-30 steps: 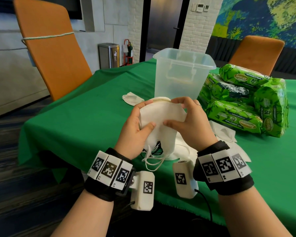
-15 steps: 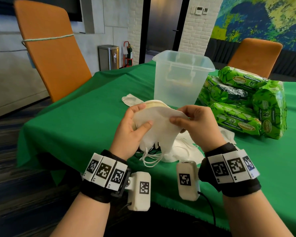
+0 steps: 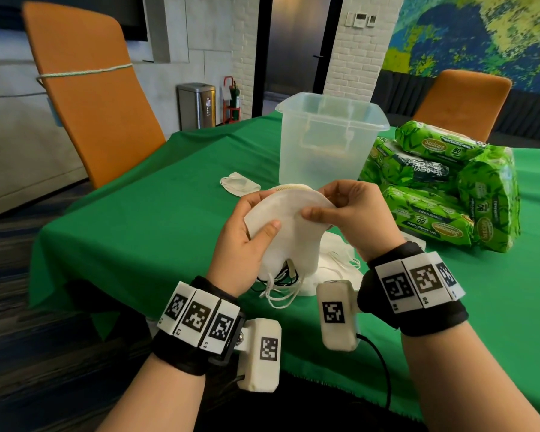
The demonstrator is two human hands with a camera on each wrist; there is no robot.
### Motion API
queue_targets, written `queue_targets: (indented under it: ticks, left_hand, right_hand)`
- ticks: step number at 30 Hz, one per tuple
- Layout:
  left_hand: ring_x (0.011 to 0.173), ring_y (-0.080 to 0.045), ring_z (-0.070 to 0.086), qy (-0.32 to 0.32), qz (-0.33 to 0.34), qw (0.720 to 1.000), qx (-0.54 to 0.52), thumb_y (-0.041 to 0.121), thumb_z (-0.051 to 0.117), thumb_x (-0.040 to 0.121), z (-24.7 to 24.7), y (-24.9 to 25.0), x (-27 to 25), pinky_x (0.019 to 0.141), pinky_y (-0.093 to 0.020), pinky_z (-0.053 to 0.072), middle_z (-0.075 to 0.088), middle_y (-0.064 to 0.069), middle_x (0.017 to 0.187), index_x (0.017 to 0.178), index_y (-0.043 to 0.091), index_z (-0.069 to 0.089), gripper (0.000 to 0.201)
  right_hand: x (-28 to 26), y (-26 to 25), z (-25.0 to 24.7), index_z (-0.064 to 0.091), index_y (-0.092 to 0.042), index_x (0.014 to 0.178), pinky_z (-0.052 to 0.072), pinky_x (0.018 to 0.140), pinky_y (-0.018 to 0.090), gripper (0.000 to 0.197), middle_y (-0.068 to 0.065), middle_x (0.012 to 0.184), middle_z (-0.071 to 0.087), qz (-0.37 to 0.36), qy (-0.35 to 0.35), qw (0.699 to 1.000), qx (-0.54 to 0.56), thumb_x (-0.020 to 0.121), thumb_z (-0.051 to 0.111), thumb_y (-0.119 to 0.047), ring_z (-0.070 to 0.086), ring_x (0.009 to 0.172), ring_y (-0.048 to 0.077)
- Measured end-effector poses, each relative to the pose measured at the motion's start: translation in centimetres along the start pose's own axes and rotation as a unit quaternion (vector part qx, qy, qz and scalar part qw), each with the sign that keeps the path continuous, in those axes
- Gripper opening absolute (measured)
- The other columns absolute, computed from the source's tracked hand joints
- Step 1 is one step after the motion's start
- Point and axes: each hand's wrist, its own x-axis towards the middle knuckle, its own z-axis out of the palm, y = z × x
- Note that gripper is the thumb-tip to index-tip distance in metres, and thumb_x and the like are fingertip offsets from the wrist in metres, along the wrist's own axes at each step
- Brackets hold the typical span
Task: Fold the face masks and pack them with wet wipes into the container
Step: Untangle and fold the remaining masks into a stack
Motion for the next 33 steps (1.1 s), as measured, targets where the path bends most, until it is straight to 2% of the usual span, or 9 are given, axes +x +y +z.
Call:
queue_targets:
  ticks: [6, 11, 16, 20, 24, 26, 28, 30, 33]
  left_hand:
    - [0.089, -0.003, 0.062, 0.028, 0.003, 1.000, 0.001, 0.013, 0.058, 0.080, 0.24, 0.25, 0.01, 0.081, -0.026, 0.053, 0.063, 0.010, 0.103, 0.104, 0.031, 0.052, 0.031]
    - [0.100, -0.009, 0.060, 0.031, -0.015, 0.999, -0.020, 0.006, 0.063, 0.082, 0.48, 0.32, 0.22, 0.094, -0.033, 0.049, 0.062, 0.003, 0.110, 0.107, 0.026, 0.050, 0.034]
    - [0.089, 0.001, 0.062, 0.037, -0.009, 0.999, -0.004, 0.004, 0.060, 0.087, 0.72, 0.13, 0.14, 0.087, -0.026, 0.051, 0.063, 0.010, 0.100, 0.104, 0.027, 0.051, 0.030]
    - [0.085, -0.006, 0.061, 0.025, -0.010, 1.000, -0.015, 0.014, 0.056, 0.087, 0.77, 0.27, 0.04, 0.081, -0.028, 0.052, 0.064, 0.006, 0.093, 0.098, 0.024, 0.053, 0.015]
    - [0.085, -0.009, 0.059, 0.029, -0.006, 0.999, -0.017, 0.021, 0.052, 0.081, 0.61, 0.36, 0.17, 0.080, -0.028, 0.050, 0.063, 0.005, 0.090, 0.095, 0.022, 0.052, 0.014]
    - [0.092, -0.011, 0.060, 0.042, -0.005, 0.999, -0.007, 0.021, 0.053, 0.081, 0.53, 0.26, 0.31, 0.089, -0.037, 0.050, 0.063, 0.003, 0.099, 0.099, 0.026, 0.052, 0.019]
    - [0.113, -0.012, 0.056, 0.053, 0.009, 0.999, 0.005, 0.018, 0.053, 0.083, 0.34, 0.17, 0.42, 0.101, -0.043, 0.043, 0.057, 0.002, 0.123, 0.114, 0.036, 0.048, 0.036]
    - [0.135, -0.020, 0.038, 0.049, 0.028, 0.998, 0.024, 0.016, 0.054, 0.085, 0.16, 0.27, 0.51, 0.110, -0.048, 0.033, 0.037, 0.004, 0.147, 0.128, 0.054, 0.035, 0.061]
    - [0.139, -0.023, 0.031, 0.002, 0.050, 0.999, 0.019, 0.007, 0.056, 0.083, -0.03, 0.41, 0.57, 0.112, -0.050, 0.029, 0.033, 0.005, 0.151, 0.131, 0.057, 0.032, 0.073]
  right_hand:
    - [0.18, -0.04, -0.22, 0.062, -0.005, 0.071, 0.047, 0.059, 0.031, 0.013, 0.012, 0.065, 0.064, 0.036, -0.015, 0.998, 0.057, 0.071, 0.072, 0.002, 0.056, 0.065, 0.025]
    - [0.26, 0.01, -0.50, 0.058, -0.003, 0.071, 0.051, 0.061, 0.032, 0.012, 0.003, 0.060, 0.065, 0.071, -0.010, 0.990, 0.123, 0.076, 0.067, 0.001, 0.058, 0.058, 0.019]
    - [0.13, 0.11, -0.16, 0.052, -0.008, 0.066, 0.050, 0.051, 0.028, 0.021, 0.002, 0.055, 0.064, 0.074, -0.015, 0.991, 0.111, 0.076, 0.068, 0.002, 0.058, 0.052, 0.018]
    - [0.06, 0.16, -0.18, 0.053, -0.010, 0.064, 0.042, 0.043, 0.019, 0.023, -0.002, 0.052, 0.058, 0.043, 0.007, 0.998, 0.041, 0.075, 0.071, -0.003, 0.049, 0.043, 0.009]
    - [0.19, 0.24, -0.41, 0.052, -0.020, 0.071, 0.045, 0.064, 0.025, 0.025, -0.003, 0.076, 0.057, -0.006, 0.014, 0.998, -0.062, 0.072, 0.076, -0.012, 0.053, 0.072, 0.016]
    - [0.21, 0.09, -0.39, 0.049, -0.021, 0.081, 0.049, 0.073, 0.030, 0.031, 0.001, 0.086, 0.058, -0.002, -0.026, 0.999, -0.033, 0.074, 0.073, -0.003, 0.056, 0.080, 0.019]
    - [0.24, -0.11, -0.35, 0.046, -0.020, 0.092, 0.052, 0.066, 0.026, 0.038, 0.008, 0.085, 0.059, 0.027, -0.069, 0.996, 0.043, 0.075, 0.068, 0.006, 0.059, 0.070, 0.018]
    - [0.39, -0.31, -0.41, 0.045, -0.020, 0.100, 0.053, 0.059, 0.024, 0.044, 0.010, 0.081, 0.059, 0.039, -0.063, 0.996, 0.049, 0.074, 0.067, 0.009, 0.059, 0.062, 0.016]
    - [0.67, -0.61, -0.48, 0.052, -0.016, 0.098, 0.050, 0.051, 0.022, 0.041, 0.009, 0.076, 0.058, 0.040, -0.047, 0.998, 0.032, 0.071, 0.070, 0.010, 0.057, 0.055, 0.014]
